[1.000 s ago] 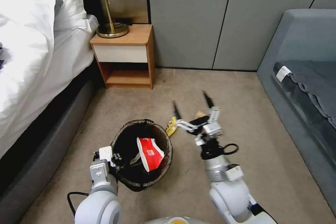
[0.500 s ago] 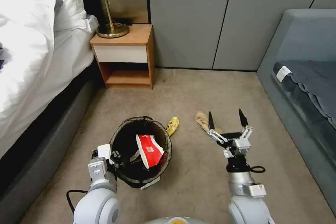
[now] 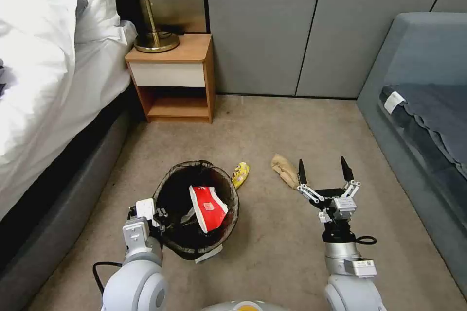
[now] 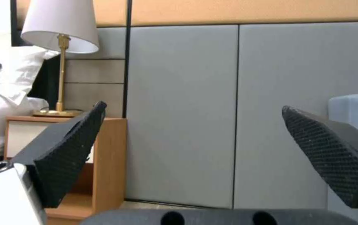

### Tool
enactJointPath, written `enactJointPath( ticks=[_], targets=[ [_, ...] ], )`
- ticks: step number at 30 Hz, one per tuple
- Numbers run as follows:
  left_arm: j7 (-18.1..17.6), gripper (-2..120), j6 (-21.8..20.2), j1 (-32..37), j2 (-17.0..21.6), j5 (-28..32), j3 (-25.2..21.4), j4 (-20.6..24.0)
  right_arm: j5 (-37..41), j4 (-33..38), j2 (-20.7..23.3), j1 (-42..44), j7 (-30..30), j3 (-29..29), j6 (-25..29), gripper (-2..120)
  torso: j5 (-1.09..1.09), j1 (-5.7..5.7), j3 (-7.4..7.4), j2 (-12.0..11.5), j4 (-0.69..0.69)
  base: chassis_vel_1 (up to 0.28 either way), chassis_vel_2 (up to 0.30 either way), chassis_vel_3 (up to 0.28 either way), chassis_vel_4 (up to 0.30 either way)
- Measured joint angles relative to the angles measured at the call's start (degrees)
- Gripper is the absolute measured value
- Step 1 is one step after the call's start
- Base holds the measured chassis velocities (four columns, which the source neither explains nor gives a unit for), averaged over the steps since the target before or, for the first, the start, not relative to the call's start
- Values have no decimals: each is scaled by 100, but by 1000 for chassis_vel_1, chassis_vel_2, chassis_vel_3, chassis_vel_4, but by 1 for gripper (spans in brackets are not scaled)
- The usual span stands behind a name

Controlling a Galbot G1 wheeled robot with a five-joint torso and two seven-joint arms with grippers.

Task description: Pick up the trash bin, then pick up the garbage from the floor and place it into the trash bin.

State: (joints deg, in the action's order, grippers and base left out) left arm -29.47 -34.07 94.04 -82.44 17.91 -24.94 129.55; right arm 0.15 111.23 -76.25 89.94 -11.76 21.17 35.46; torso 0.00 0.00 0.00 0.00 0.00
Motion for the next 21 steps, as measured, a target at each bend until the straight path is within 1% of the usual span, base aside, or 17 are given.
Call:
enactJointPath(
  ticks=[12, 15, 21],
  targets=[
    [-7, 0, -12, -1, 29, 16, 8, 7, 12, -6, 4, -61, 1, 26, -4, 100, 0, 0, 0, 0, 0, 0, 0, 0, 0],
    [-9, 0, -14, 2, 33, 17, 11, 10, 13, -12, 4, -81, 2, 27, -3, 100, 0, 0, 0, 0, 0, -95, 67, 59, -59],
    [-11, 0, -16, 10, 47, 25, -1, 47, 13, -4, 10, -138, 3, 15, -9, 100, -1, 0, 0, 0, 0, -163, 153, 170, -163]
  ],
)
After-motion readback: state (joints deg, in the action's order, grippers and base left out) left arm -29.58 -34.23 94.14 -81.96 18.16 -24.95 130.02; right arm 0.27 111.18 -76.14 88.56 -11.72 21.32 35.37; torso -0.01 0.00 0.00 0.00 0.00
